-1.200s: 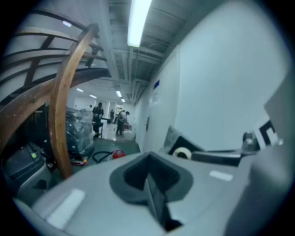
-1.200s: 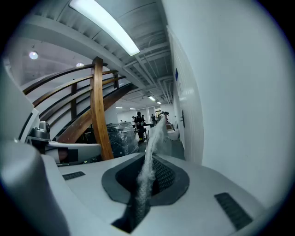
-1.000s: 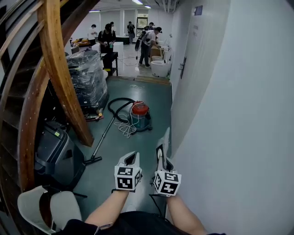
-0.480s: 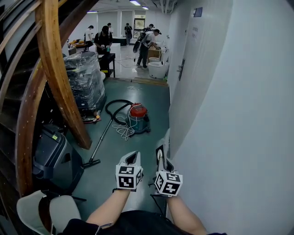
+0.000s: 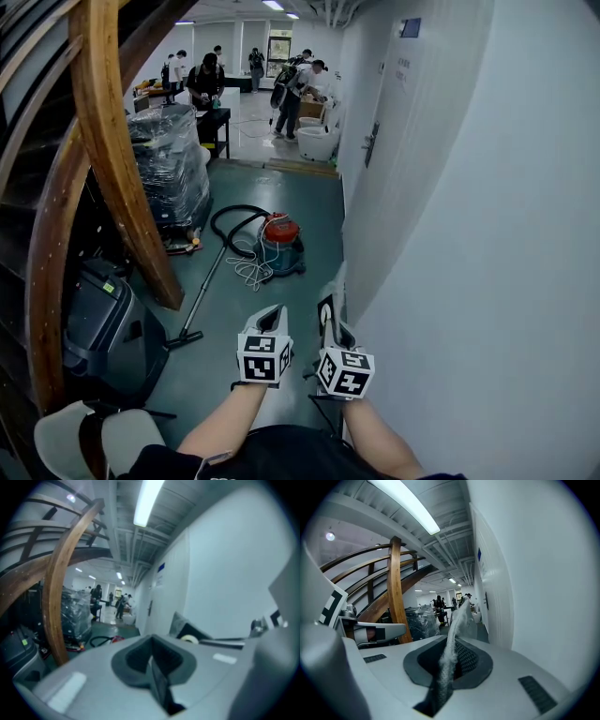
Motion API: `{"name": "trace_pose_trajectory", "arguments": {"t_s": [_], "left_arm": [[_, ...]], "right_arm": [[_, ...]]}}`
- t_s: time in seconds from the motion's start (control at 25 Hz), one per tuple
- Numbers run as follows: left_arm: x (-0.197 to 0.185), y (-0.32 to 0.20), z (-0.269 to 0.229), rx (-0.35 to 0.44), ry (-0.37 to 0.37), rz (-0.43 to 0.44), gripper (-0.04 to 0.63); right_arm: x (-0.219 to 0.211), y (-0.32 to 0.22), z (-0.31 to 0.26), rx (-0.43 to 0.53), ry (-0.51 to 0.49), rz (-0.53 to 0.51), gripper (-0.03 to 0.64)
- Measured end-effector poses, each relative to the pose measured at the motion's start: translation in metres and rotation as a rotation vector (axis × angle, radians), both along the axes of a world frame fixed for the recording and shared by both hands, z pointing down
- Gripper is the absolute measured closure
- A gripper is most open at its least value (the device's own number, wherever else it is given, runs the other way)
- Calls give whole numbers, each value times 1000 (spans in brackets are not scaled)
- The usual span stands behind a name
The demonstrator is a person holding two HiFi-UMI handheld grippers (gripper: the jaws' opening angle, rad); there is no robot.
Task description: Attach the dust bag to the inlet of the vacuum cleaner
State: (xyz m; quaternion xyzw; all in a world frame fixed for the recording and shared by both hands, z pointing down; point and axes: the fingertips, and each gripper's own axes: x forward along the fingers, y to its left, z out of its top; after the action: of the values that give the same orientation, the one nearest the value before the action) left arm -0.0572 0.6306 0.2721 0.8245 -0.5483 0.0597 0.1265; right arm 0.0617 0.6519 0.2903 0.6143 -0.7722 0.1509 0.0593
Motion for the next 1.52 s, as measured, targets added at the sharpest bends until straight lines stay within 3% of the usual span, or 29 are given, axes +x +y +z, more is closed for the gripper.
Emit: {"name": "trace_pose_trajectory", "arguments": {"t_s": [0.64, 0.88, 1.52], "left_arm": [[-17, -64, 29, -48, -28, 42, 598], [-11, -130, 34, -49, -41, 22, 598], [55, -332, 8, -38, -73, 2, 598]], "right_arm": [[-10, -67, 21, -32, -18, 59, 598], [2, -139, 30, -39, -50, 47, 598], [49, -344, 9, -20, -89, -22, 598]]}}
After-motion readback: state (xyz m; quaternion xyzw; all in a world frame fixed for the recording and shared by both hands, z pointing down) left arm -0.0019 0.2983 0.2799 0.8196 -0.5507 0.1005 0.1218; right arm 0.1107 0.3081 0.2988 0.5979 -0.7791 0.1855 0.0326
